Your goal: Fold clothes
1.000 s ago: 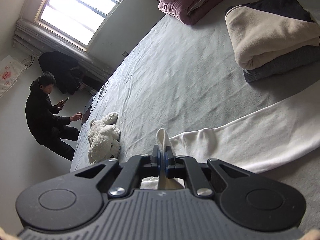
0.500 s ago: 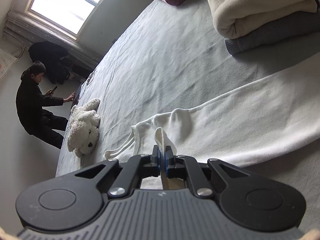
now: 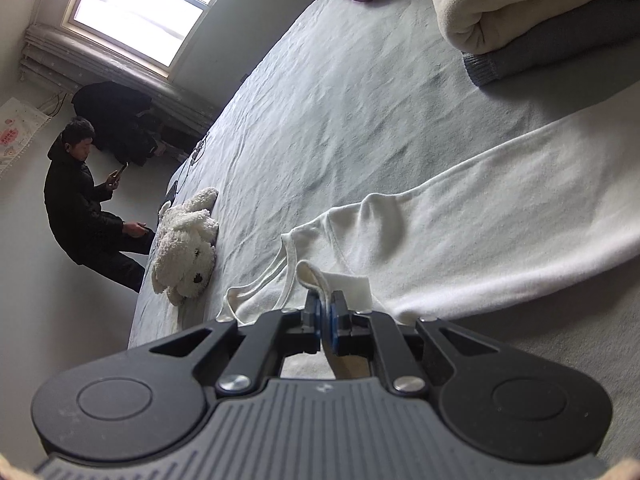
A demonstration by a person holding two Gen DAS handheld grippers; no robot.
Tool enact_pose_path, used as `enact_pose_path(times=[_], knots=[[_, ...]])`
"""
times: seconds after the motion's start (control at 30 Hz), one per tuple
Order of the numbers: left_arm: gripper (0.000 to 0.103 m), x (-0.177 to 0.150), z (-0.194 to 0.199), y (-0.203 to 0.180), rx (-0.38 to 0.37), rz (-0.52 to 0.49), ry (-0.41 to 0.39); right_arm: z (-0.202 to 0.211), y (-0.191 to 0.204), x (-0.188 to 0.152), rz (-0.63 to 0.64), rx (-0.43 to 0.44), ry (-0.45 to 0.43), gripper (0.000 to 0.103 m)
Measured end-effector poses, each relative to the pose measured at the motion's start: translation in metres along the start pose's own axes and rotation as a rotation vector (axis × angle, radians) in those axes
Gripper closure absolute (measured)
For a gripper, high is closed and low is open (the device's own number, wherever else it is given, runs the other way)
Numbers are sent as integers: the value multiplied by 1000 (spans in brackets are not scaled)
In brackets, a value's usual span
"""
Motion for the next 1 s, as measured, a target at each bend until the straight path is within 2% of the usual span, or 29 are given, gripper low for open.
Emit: enact_pose_path(times=[0.1, 0.13, 0.17, 0.2, 0.3, 0.4, 0.47, 0.57, 0.67, 0.73, 0.77, 0.8, 1.0], knots=[[67, -5, -9, -9, 75, -86, 33, -2, 2, -1, 7, -5, 2, 94], [73, -7, -12, -9, 92, -93, 38, -2, 3, -2, 12, -7, 2, 94], [89, -8, -14, -8, 95, -83, 34, -2, 4, -2, 17, -8, 2, 94], [91, -9, -15, -7, 96, -69, 26, -3, 5, -3, 22, -10, 2, 94], [93, -8, -1, 1, 43, 11, -67, 0, 11, -4, 43, 4, 2, 94], [94, -11, 11, 19, 27, 79, -136, 7, 17, -3, 74, 52, -2, 94], [94, -18, 12, 29, 17, 106, -139, 6, 12, -3, 90, 48, -2, 94], [92, -34, -2, 34, 10, 112, -77, -5, -12, -3, 84, -13, -1, 94], [87, -29, -4, 35, 0, 116, -72, -14, -37, -6, 90, -88, 4, 94], [70, -22, -3, 37, -10, 121, -75, -15, -44, -6, 93, -92, 5, 94], [56, -17, -2, 39, -11, 128, -91, -14, -45, -6, 91, -82, 5, 94], [52, -13, -2, 42, -18, 140, -106, -13, -45, -6, 93, -73, 4, 94], [55, 11, -36, 65, -66, 306, -136, -11, -27, -6, 198, -95, -6, 94]])
Point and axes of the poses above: each gripper's, at about its wrist camera, not at the fingertips, and z roughly against the way its jaws point, y to its left, x to its top, the point moved 9 cm from there along -z, roughly the way its jaws point, and after that the axes turned 14 degrees about -z, right-handed, at the moved point
